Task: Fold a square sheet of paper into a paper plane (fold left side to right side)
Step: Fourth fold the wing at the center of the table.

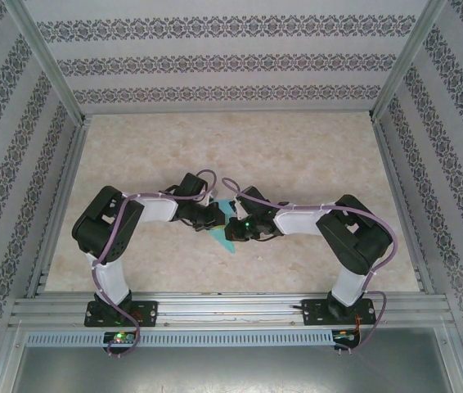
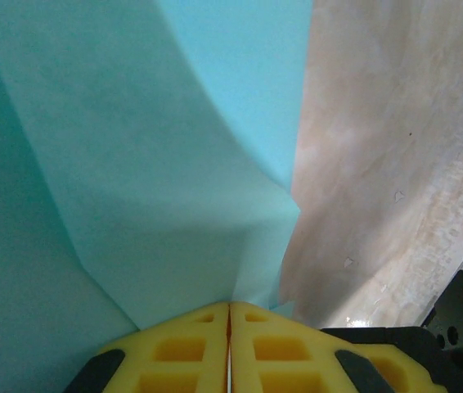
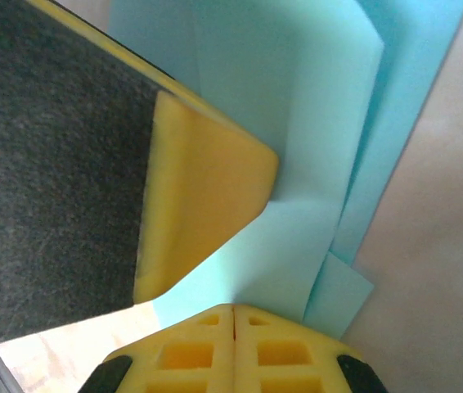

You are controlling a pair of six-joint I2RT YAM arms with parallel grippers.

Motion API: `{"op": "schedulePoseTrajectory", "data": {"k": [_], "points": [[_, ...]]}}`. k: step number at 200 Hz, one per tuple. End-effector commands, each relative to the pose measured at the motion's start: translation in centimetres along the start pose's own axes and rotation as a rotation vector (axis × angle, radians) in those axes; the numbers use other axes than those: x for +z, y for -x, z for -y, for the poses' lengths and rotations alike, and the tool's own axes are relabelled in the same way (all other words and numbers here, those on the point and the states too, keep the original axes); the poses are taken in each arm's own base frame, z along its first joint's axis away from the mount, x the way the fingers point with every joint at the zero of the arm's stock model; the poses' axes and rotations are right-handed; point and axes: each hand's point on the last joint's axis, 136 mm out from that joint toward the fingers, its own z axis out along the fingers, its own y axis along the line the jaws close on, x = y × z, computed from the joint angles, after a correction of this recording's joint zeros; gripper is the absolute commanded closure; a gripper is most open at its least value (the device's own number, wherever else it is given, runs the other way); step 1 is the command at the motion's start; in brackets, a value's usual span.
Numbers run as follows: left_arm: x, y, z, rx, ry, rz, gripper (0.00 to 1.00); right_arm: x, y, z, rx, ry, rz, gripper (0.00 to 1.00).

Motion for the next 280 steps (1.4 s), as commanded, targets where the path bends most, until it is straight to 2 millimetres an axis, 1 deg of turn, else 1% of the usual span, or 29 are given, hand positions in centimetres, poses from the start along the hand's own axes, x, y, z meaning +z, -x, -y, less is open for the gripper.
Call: {"op": "schedulePoseTrajectory", "data": {"k": [1, 28, 67, 127, 163, 213, 228, 249, 261, 280], "points": [[0.7, 1.1, -2.4, 0.019, 0.102, 0.041, 0.92, 0.8, -5.6, 7.5, 0.077, -0.285, -0.161, 1.0], [0.3, 2.3, -3.0, 0.02, 0.118, 0.056, 0.92, 0.6, -5.9, 7.9, 0.08, -0.298, -0.167, 1.0], [-0.6, 4.9, -3.6, 0.028, 0.126, 0.093, 0.92, 0.5, -6.4, 8.3, 0.087, -0.309, -0.174, 1.0], [-1.4, 9.0, -4.5, 0.048, 0.129, 0.162, 0.92, 0.3, -6.5, 8.0, 0.089, -0.299, -0.175, 1.0], [-2.2, 11.7, -5.1, 0.064, 0.133, 0.205, 0.91, 0.3, -6.4, 7.7, 0.086, -0.286, -0.177, 1.0], [-3.0, 14.0, -5.8, 0.079, 0.128, 0.234, 0.9, 0.1, -6.1, 7.3, 0.086, -0.269, -0.171, 1.0], [-3.7, 14.4, -5.1, 0.097, 0.112, 0.238, 0.89, 0.0, -5.9, 7.2, 0.088, -0.26, -0.166, 1.0], [-5.5, 14.6, -2.9, 0.162, 0.078, 0.269, 0.86, -0.1, -5.4, 6.8, 0.088, -0.235, -0.148, 1.0], [-6.7, 14.1, -1.6, 0.198, 0.053, 0.284, 0.87, -0.2, -5.0, 6.5, 0.083, -0.221, -0.133, 1.0], [-8.2, 12.7, 0.4, 0.234, -0.011, 0.285, 0.88, -0.6, -4.2, 6.3, 0.078, -0.208, -0.113, 1.0]]}}
